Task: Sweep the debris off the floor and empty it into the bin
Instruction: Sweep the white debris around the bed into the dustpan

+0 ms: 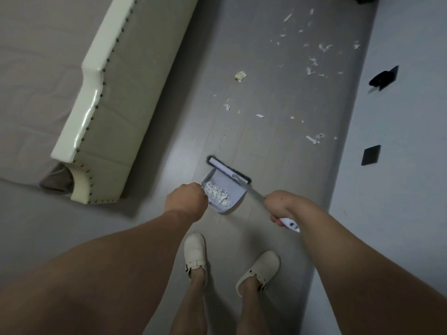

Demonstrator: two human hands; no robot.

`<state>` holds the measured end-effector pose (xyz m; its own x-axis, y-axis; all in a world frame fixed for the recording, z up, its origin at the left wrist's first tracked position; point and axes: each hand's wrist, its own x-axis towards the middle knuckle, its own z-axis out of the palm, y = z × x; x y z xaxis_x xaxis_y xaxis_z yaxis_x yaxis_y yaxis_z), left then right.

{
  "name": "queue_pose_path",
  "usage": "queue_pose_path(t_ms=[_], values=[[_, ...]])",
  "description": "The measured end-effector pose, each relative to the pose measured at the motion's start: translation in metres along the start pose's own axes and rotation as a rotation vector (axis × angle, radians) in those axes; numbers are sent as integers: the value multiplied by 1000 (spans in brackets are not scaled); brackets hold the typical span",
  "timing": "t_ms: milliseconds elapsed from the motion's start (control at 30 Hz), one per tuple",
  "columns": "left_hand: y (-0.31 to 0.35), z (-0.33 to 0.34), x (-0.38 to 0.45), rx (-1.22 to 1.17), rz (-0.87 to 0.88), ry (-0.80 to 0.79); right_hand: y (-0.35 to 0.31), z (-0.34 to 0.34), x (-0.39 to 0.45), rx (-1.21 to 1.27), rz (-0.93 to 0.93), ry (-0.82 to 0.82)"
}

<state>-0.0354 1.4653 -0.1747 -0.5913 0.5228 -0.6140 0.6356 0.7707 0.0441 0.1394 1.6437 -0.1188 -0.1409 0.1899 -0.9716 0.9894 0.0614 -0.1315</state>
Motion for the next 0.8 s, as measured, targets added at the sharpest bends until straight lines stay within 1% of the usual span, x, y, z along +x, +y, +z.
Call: queue_pose_path(t_ms=[67,200,267,333,400,500,567,667,733,800], values=[[-3,-1,-1,-11,5,-3,5,-9,-7,-45,10,-40],[-8,-4,2,-39,1,-19,9,-9,-29,25,-60,54],[-5,-6,2,-47,-4,-28,6,2,-21,-10,-42,114],[-3,-6,3,-48,-3,-27,-1,13,-4,-26,-23,140],[-3,-8,6,-50,-1,-23,-11,17,3,-30,-28,104],[-9,-8,9,-43,-4,-17,-18,9,1,-89,10,0],[-11,-7,8,-50,-8,-17,-13,1,-5,-73,29,-3],[-9,-8,8,-68,-2,-25,-3,2,-8,21,-30,71],[-9,-12,11,-81,-2,-34,-7,7,-7,43,-57,150],[-10,-16,15,-75,0,-36,-15,10,3,82,-40,180]])
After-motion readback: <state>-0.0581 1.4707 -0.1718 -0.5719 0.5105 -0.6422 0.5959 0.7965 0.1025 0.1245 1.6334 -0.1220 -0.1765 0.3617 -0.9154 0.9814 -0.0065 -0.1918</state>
